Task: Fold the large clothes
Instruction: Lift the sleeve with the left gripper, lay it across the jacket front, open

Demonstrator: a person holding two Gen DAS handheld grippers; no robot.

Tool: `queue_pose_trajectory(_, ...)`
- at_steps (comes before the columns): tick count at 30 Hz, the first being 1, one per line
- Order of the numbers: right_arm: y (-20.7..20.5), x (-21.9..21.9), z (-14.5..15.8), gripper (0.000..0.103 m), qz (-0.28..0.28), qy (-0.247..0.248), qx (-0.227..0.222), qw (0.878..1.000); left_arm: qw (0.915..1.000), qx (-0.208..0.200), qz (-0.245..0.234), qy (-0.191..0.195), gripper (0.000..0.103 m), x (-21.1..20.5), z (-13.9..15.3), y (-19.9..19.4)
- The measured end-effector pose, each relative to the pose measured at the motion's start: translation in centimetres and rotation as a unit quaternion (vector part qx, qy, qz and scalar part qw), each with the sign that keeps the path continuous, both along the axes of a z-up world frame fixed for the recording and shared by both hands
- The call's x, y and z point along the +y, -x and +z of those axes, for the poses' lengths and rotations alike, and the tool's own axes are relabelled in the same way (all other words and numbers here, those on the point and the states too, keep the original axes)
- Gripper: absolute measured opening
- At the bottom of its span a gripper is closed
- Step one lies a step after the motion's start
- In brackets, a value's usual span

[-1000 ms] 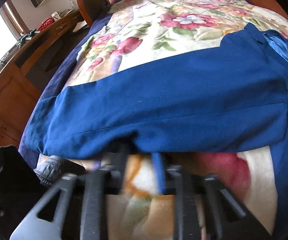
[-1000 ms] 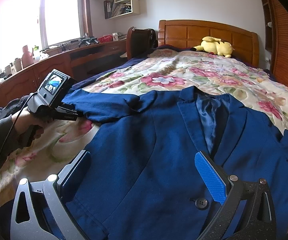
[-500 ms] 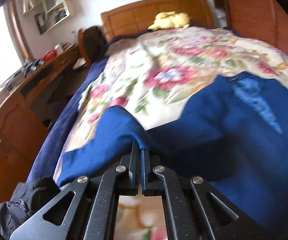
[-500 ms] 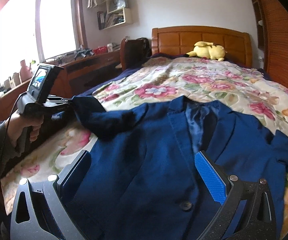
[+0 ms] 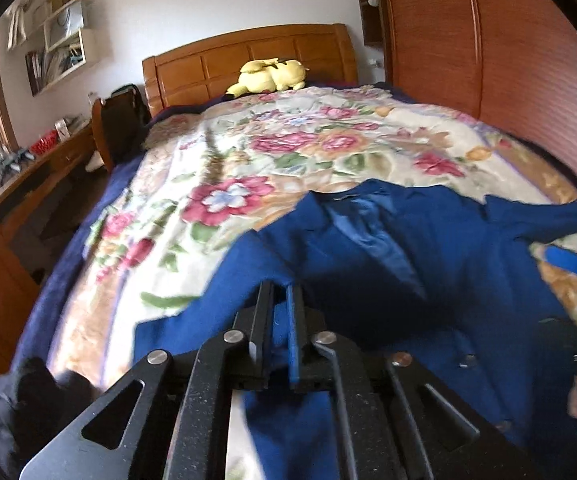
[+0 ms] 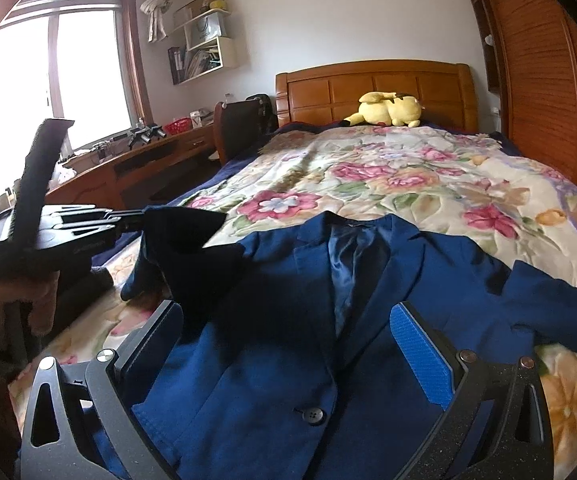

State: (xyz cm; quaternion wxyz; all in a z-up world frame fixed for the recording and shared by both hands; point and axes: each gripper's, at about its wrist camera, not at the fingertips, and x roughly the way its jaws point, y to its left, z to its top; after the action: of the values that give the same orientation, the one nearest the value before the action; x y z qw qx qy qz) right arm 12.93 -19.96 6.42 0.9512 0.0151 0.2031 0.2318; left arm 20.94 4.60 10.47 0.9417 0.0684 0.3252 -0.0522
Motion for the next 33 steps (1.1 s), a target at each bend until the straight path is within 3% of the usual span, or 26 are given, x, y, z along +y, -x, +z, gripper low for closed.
queue_pose_trajectory(2, -0.1, 0.2, -0.1, 0.103, 0.004, 0.001, 0.003, 1.0, 0.9999, -0.014, -0.004, 0.006, 0.04, -0.2, 0.0, 1.1)
queue_pose_trajectory(4, -0.1, 0.3, 0.0, 0.103, 0.007, 0.001, 0.006, 1.0, 0.9995, -0.027, -0.009, 0.011, 0.043, 0.0, -0.1, 2.4)
queue_pose_trajectory(8, -0.3, 0.8, -0.1, 0.103, 0.011, 0.006, 0.008, 1.0, 0.9992, -0.035, -0.012, 0.018, 0.071, 0.7, -0.4, 4.3)
queue_pose_trajectory(9, -0.2, 0.5, 0.2, 0.103, 0.011, 0.006, 0.009, 1.0, 0.999, -0.039, -0.01, 0.021, 0.074, 1.1, -0.5, 5.0)
queue_pose_trajectory(13, -0.4, 0.3, 0.2, 0.103, 0.013, 0.009, 0.011, 1.0, 0.9985, -0.049, 0.007, 0.025, 0.081, 2.7, -1.3, 7.2)
queue_pose_trajectory(25, -1.3, 1.3, -0.9, 0.103, 0.023, 0.028, 0.026, 0.999, 0.9977, -0.05, 0.023, 0.039, 0.084, 5.4, -4.0, 11.3)
queue_pose_trajectory(33, -2.0, 2.6, -1.8, 0.103, 0.021, 0.056, 0.035, 0.998, 0.9961, -0.048, 0.065, 0.036, 0.084, 7.8, -6.8, 13.0)
